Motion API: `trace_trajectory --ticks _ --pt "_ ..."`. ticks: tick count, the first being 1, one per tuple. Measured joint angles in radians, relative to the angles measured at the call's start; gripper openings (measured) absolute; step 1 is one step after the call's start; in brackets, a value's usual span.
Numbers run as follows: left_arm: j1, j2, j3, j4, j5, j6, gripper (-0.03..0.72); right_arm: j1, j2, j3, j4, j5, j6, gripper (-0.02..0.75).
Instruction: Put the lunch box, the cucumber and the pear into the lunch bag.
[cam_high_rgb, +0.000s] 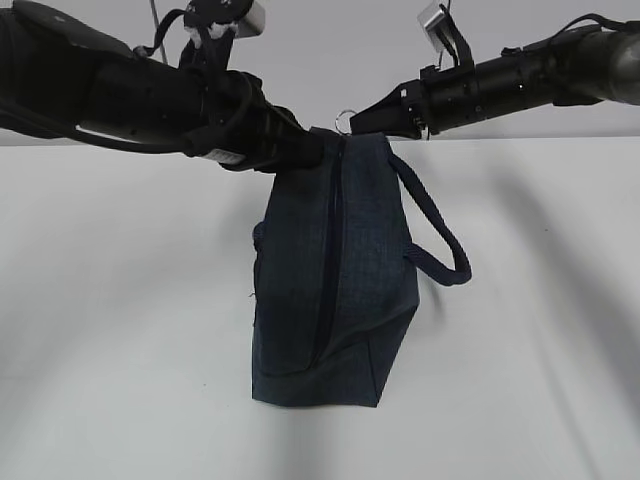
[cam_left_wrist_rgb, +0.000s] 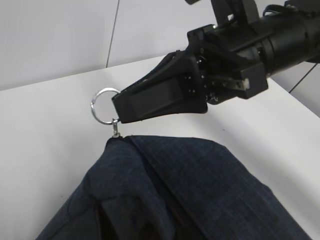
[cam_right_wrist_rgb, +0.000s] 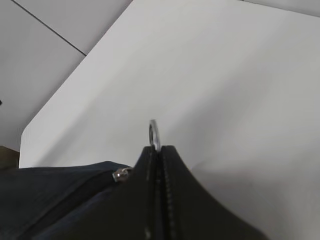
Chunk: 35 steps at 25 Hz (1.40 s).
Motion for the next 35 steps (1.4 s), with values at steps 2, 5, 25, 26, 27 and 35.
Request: trace_trajectory --ticks 2,5,25,26,27,35 --pt "0.000 -0.007 0.000 0.002 0.006 0.000 0.024 -0.002 0.011 -0.002 0.000 -0.003 0.000 0.000" --pt "0.000 -0.016 0.000 0.005 0.010 0.000 0.024 -0.002 0.028 -0.005 0.000 -0.008 0.000 0.000" --pt "0.000 -0.047 0.002 0.026 0.029 0.000 0.024 -0.007 0.078 -0.008 0.000 -0.027 0.000 0.000" --pt "0.000 -0.048 0.002 0.026 0.029 0.000 0.024 -0.007 0.078 -0.010 0.000 -0.030 0.000 0.001" --pt "0.000 -0.048 0.002 0.025 0.030 0.000 0.024 -0.007 0.078 -0.015 0.000 -0.032 0.000 0.005" --pt "0.000 -0.037 0.002 0.009 0.047 0.000 0.205 -0.019 0.094 -0.078 0.000 0.008 0.021 0.310"
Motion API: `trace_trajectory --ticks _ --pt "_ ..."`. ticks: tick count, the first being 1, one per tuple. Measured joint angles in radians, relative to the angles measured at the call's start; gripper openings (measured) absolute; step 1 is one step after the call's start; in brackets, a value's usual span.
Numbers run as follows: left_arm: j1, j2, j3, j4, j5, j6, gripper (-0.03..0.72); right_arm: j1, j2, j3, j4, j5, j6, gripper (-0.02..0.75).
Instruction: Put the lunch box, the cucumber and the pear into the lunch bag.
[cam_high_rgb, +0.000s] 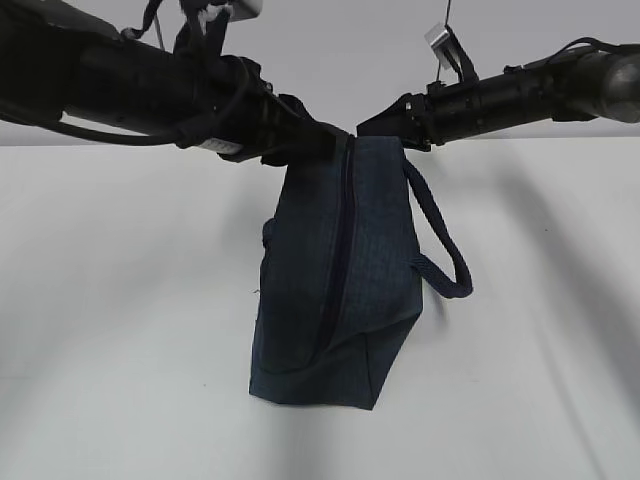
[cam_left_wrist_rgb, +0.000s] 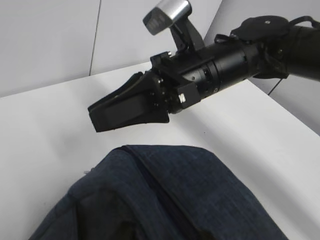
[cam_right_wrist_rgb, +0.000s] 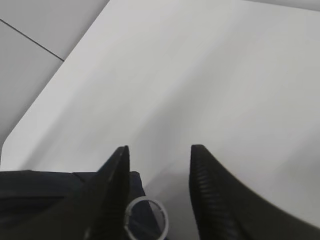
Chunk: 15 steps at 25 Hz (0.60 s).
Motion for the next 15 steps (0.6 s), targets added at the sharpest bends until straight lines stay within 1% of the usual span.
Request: trace_trajectory --ticks 2,3,5,9,15 --pt "0.000 0.010 -0.001 -0.007 0.000 0.000 0.315 0.000 0.000 -0.020 0.000 0.000 0.010 0.346" --pt "0.000 0.012 -0.001 -0.009 -0.001 0.000 0.351 0.000 0.000 -0.028 0.000 0.000 0.010 0.353" --pt "0.000 0.012 -0.001 -0.009 -0.013 0.000 0.396 0.000 0.000 -0.047 0.000 0.000 0.013 0.361" --pt "0.000 0.012 -0.001 -0.007 -0.054 0.000 0.421 0.000 0.000 -0.095 0.000 0.000 0.013 0.363" --pt "0.000 0.012 -0.001 -0.007 -0.064 0.000 0.424 0.000 0.000 -0.171 0.000 0.030 0.013 0.363"
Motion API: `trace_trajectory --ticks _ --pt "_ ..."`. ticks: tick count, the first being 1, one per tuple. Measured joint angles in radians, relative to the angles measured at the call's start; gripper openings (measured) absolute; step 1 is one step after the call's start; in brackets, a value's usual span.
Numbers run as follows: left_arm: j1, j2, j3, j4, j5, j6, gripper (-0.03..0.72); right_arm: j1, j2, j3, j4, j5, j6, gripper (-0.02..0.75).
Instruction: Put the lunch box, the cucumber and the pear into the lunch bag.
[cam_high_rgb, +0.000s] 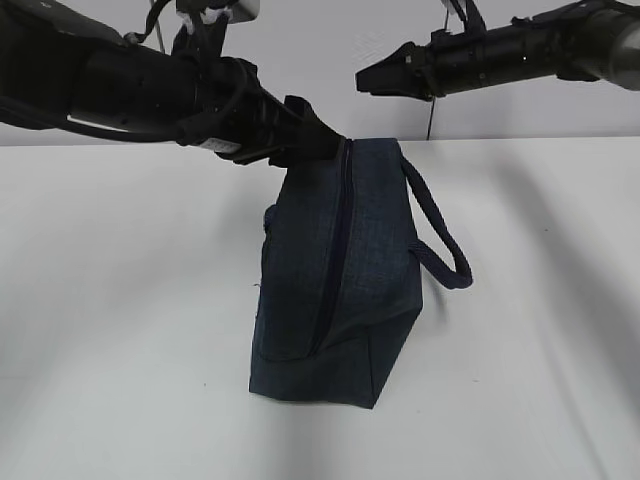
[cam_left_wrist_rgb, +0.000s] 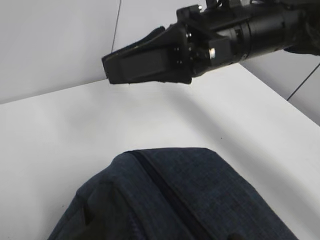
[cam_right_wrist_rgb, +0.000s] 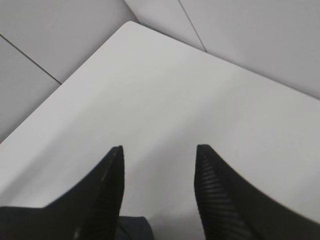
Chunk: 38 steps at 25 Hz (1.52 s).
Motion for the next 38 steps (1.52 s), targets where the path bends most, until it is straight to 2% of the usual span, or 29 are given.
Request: trace_trajectory --ticks 7,13,20,27,31,38 --pt "0.000 0.000 0.000 -0.012 0.000 0.000 0.424 0.000 0.000 -0.036 0.000 0.171 -0.040 0.349" --pt "0.000 0.000 0.000 -0.099 -0.030 0.000 0.424 -0.001 0.004 -0.036 0.000 0.358 -0.061 0.307" --pt "0.000 0.000 0.000 -0.103 -0.034 0.000 0.424 -0.001 0.005 -0.036 0.000 0.441 -0.119 0.305" --pt "0.000 0.000 0.000 -0.098 -0.035 0.000 0.424 -0.001 -0.044 -0.036 0.000 0.557 -0.274 0.305" --pt "0.000 0.000 0.000 -0.098 -0.037 0.000 0.424 -0.001 -0.081 -0.036 0.000 0.686 -0.360 0.305" --pt "0.000 0.000 0.000 -0.097 -0.049 0.000 0.424 -0.001 -0.157 -0.036 0.002 1.029 -0.404 0.295"
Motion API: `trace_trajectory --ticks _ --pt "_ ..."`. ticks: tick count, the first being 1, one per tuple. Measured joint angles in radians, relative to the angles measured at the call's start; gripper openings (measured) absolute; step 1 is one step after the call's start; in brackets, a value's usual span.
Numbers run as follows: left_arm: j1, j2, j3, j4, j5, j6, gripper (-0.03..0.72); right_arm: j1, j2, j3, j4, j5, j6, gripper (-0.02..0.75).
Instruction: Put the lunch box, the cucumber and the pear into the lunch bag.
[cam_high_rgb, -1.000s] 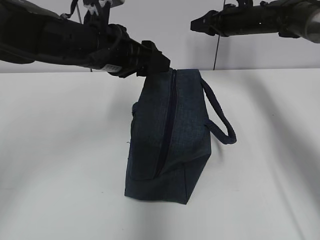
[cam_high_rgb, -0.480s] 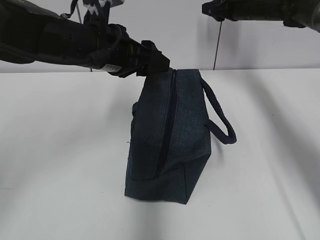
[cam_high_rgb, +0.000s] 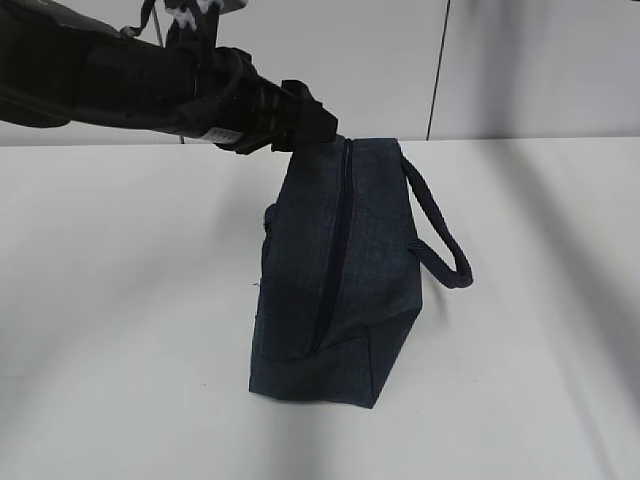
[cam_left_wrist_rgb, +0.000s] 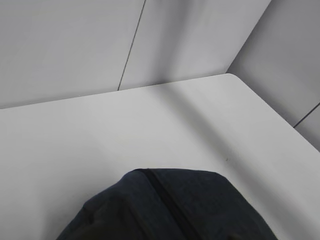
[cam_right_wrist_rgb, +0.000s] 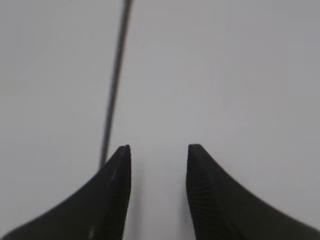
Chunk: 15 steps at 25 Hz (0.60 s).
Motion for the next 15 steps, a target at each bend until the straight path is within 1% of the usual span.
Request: trace_trajectory --ticks 3,6,9,10,11,12,13,15 --pt "0.000 0.000 0.000 0.000 -0.009 0.000 0.424 -0.002 -0.021 0.014 0.002 0.088 0.000 0.255" --pt "0.000 0.000 0.000 0.000 -0.013 0.000 0.424 -0.002 -0.038 0.065 0.007 0.175 -0.012 0.241" --pt "0.000 0.000 0.000 0.000 -0.022 0.000 0.424 -0.002 -0.054 0.119 0.025 0.320 -0.117 0.239" --pt "0.000 0.000 0.000 0.000 -0.028 0.000 0.424 -0.002 -0.059 0.134 0.076 0.389 -0.163 0.239" --pt "0.000 0.000 0.000 0.000 -0.033 0.000 0.424 -0.002 -0.063 0.144 0.195 0.500 -0.224 0.239" --pt "0.000 0.000 0.000 0.000 -0.034 0.000 0.424 -0.002 -0.066 0.147 0.275 0.583 -0.270 0.239" --pt "0.000 0.000 0.000 0.000 -0.036 0.000 0.424 -0.002 -0.067 0.147 0.431 0.689 -0.313 0.239" --pt "0.000 0.000 0.000 0.000 -0.035 0.000 0.424 -0.005 -0.067 0.148 0.589 0.805 -0.374 0.239"
